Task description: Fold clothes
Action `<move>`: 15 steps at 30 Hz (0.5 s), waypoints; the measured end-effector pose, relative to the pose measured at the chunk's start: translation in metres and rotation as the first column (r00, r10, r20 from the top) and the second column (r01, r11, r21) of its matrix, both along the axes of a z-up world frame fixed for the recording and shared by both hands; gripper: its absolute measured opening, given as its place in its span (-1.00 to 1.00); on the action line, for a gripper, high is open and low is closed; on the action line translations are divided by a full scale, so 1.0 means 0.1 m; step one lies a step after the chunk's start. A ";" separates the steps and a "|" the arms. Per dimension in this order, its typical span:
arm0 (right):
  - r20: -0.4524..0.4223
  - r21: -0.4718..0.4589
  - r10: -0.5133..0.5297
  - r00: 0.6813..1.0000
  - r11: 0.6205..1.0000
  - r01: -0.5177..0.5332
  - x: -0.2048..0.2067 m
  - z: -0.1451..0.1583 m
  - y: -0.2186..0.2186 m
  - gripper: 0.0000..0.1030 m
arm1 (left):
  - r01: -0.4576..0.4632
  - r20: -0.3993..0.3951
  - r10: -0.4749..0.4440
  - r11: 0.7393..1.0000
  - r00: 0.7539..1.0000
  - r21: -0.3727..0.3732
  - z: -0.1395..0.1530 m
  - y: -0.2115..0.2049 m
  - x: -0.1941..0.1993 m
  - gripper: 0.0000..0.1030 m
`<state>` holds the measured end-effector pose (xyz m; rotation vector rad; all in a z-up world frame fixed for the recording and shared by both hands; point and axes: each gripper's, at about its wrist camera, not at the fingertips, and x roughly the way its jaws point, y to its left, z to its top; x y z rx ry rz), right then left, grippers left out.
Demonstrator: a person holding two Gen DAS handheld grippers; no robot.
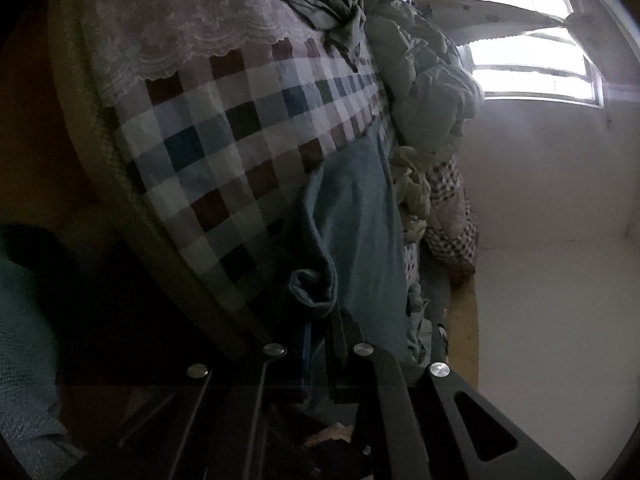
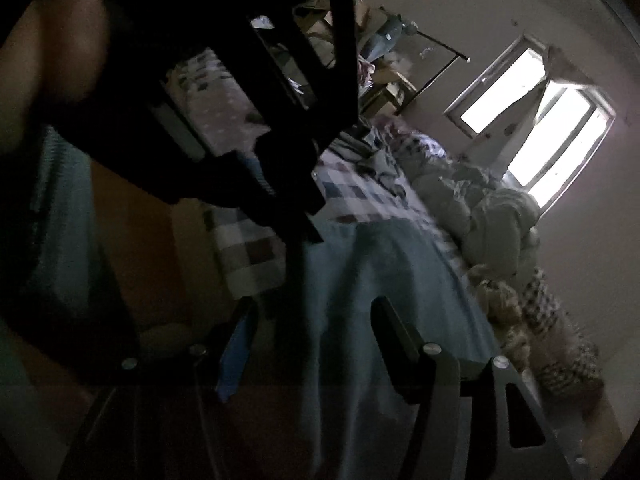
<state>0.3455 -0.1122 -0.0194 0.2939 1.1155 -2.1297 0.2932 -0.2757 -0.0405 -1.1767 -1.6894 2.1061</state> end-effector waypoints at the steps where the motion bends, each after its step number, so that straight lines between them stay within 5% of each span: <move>1: -0.001 0.002 0.004 1.000 1.000 -0.004 -0.02 -0.01 -0.03 0.18 | -0.001 -0.001 0.001 1.000 1.000 -0.001 0.00 0.00 0.01 -0.92; 3: -0.004 0.016 0.014 1.000 1.000 -0.014 -0.03 -0.04 -0.06 0.00 | -0.006 0.005 0.007 1.000 1.000 -0.004 -0.02 0.01 0.02 -0.92; 5: 0.010 0.026 0.005 1.000 1.000 -0.005 -0.07 -0.05 -0.09 -0.77 | -0.020 -0.004 0.020 1.000 1.000 -0.004 -0.03 0.00 0.03 -0.91; 6: 0.032 0.024 -0.002 0.999 1.000 0.001 -0.10 -0.03 -0.09 -0.88 | -0.024 -0.009 0.024 1.000 1.000 -0.011 -0.03 0.00 0.02 -0.82; 7: 0.054 0.022 -0.009 0.998 1.000 0.008 -0.13 -0.01 -0.10 -0.88 | -0.027 -0.016 0.027 0.999 1.000 -0.026 -0.01 0.01 0.01 -0.74; 9: 0.084 0.006 -0.015 0.996 1.000 0.014 -0.17 0.05 -0.10 -0.89 | -0.022 -0.027 0.021 0.999 0.999 -0.049 0.02 0.06 -0.01 -0.09; 11: 0.106 -0.012 -0.017 0.994 1.000 0.018 -0.20 0.11 -0.09 -0.89 | -0.033 -0.036 0.032 0.998 0.999 -0.052 0.02 0.07 -0.02 0.27; 15: 0.119 -0.017 -0.004 0.993 1.000 0.006 -0.21 0.19 -0.11 -0.90 | -0.042 -0.031 0.041 0.999 0.999 -0.035 -0.01 0.06 -0.08 0.29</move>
